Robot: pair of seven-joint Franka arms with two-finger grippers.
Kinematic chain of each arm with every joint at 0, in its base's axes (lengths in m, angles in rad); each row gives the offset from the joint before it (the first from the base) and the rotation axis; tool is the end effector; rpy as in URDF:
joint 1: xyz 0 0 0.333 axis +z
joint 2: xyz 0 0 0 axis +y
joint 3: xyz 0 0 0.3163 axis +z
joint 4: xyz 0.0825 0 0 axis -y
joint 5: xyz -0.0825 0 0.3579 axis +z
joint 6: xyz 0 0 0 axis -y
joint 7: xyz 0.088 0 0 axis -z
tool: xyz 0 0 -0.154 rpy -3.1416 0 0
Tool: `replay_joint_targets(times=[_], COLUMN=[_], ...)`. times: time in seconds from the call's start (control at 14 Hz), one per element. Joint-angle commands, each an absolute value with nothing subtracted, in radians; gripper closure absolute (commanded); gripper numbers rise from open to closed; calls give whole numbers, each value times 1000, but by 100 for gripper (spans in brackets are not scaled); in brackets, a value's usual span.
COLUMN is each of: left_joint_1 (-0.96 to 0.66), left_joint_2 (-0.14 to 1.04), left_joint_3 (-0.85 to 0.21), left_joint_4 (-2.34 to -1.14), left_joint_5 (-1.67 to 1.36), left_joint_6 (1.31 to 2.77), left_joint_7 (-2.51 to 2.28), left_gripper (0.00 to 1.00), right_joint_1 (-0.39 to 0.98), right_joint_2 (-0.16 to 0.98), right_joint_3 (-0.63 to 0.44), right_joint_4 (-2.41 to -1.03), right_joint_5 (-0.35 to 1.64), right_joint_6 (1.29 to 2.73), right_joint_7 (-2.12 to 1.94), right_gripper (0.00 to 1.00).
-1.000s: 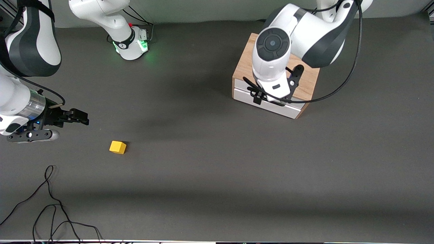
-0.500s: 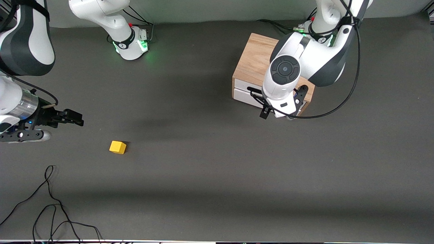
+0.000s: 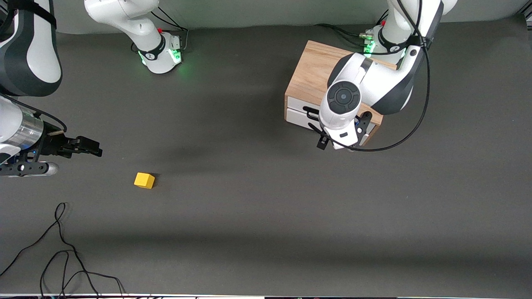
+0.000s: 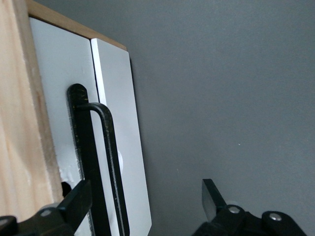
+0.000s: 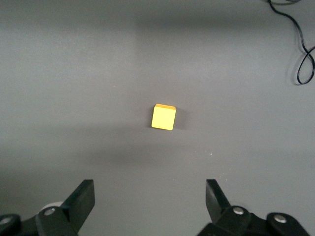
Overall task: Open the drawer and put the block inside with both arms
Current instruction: 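Hook the left gripper on the handle and start pulling the drawer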
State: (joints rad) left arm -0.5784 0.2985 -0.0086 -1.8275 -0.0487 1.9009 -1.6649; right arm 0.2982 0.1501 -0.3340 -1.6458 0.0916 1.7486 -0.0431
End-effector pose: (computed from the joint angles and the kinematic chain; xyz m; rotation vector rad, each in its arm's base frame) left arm 0.4723 -0.3208 0.3229 -2.5170 -1.5414 0.2060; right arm 0.5760 0.0011 0.4804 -3.0988 0.0126 0.0574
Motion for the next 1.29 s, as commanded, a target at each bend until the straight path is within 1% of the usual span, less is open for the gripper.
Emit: replay_joint_targets(times=[0.0, 0.29, 0.86, 1.0, 1.21], left_joint_1=[-589, -597, -612, -614, -611], left_joint_2=[304, 317, 376, 387, 391], left_joint_3=[-6, -8, -17, -18, -17], left_joint_4=[-1862, -1893, -1893, -1887, -1881], left_joint_5=[-55, -58, -71, -71, -69], left_joint_6=[1919, 1960, 1999, 2011, 2023], left_joint_7=[-1672, -1684, -1729, -1729, -1717], left_gripper=[0, 0, 0, 0, 0], right_joint_1=[299, 299, 299, 304, 301], right_joint_2=[166, 176, 170, 184, 181], right_joint_3=[-342, -342, -342, -341, -341], right_joint_4=[-1611, -1608, -1591, -1591, -1597], right_joint_5=[114, 112, 110, 98, 94], right_joint_6=[1747, 1747, 1735, 1733, 1710], right_joint_7=[-31, -32, -46, -54, -162], right_gripper=[0, 0, 0, 0, 0])
